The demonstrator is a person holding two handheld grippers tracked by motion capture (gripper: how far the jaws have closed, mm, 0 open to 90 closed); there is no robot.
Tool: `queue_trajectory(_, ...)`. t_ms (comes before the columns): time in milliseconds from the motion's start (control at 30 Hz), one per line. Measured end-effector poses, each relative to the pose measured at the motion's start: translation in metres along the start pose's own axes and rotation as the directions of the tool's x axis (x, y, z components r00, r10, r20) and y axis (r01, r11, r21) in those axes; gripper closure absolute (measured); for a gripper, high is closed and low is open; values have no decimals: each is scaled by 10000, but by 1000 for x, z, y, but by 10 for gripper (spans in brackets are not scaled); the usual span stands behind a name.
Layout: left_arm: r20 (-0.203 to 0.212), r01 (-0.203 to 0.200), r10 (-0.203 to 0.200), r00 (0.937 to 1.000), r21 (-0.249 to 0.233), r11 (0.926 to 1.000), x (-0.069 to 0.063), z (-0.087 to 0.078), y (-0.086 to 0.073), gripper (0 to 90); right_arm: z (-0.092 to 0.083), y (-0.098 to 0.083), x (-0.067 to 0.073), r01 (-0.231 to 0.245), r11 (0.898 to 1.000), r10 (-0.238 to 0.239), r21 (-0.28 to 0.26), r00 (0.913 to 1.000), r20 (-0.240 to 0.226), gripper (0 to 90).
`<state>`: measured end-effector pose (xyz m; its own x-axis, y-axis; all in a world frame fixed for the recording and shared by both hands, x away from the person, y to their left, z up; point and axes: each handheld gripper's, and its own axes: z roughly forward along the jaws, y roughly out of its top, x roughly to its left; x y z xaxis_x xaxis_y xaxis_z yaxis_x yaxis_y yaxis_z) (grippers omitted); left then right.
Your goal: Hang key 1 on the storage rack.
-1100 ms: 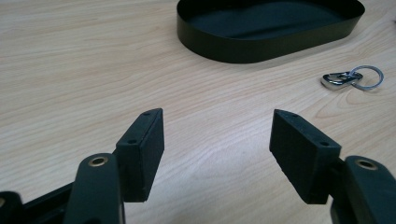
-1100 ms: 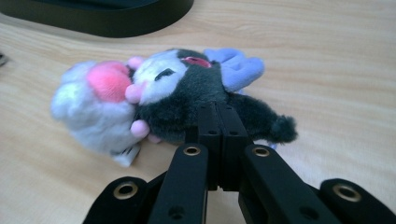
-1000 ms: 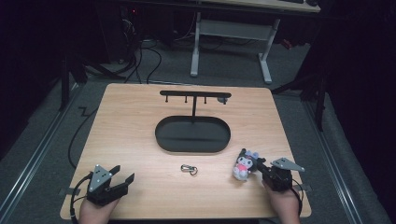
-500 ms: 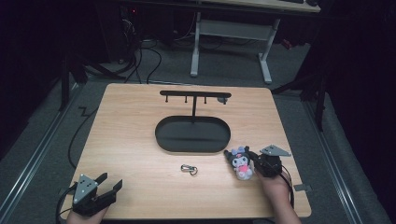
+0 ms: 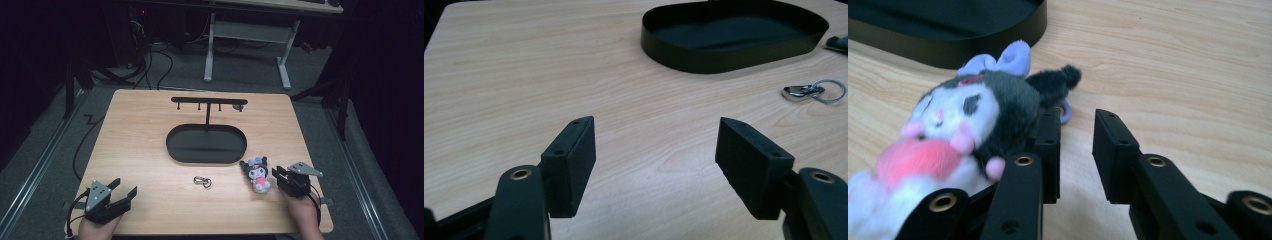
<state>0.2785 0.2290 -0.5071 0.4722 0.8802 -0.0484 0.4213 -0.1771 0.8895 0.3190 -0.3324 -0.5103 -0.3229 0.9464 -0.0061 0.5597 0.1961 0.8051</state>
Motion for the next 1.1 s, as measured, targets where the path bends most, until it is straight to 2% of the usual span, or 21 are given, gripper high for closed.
queue_trajectory(133, 291, -208, 210, 9994, -63, 9998, -6, 13, 6, 332, -8, -9, -1, -111, 9999, 111, 23, 9999, -53, 662)
queue_trajectory(300, 542, -378, 376, 9978, 21, 9993, -10, 26, 11, 326, -17, -17, -2, -309, 9995, 308, 67, 9995, 86, 655)
queue_trajectory(533, 722, -689, 680, 9951, 107, 9976, -19, 40, 16, 316, -28, -24, -1, -348, 9994, 348, -4, 9991, 246, 655)
queue_trajectory(600, 756, -748, 740, 9944, 88, 9972, -21, 44, 17, 315, -31, -27, 1, -367, 9993, 368, -54, 9990, 241, 624)
queue_trajectory(767, 862, -630, 614, 9944, 164, 9979, -21, 49, 15, 314, -34, -28, 3, -603, 9981, 603, -130, 9982, -22, 571)
queue_trajectory(900, 1089, -659, 626, 9921, 268, 9975, -20, 52, 16, 311, -34, -28, 11, -540, 9985, 540, -116, 9985, 5, 515)
queue_trajectory(1000, 1347, -605, 595, 9891, 39, 9982, -19, 53, 18, 303, -30, -26, 14, -563, 9984, 562, 49, 9984, 55, 497)
queue_trajectory(1067, 1497, -598, 595, 9869, -26, 9982, -17, 53, 18, 303, -28, -20, 14, -1067, 9939, 1064, 293, 9943, 124, 480)
queue_trajectory(1100, 1497, -598, 595, 9869, -26, 9982, -17, 53, 18, 303, -28, -20, 14, -1067, 9939, 1064, 293, 9943, 124, 480)
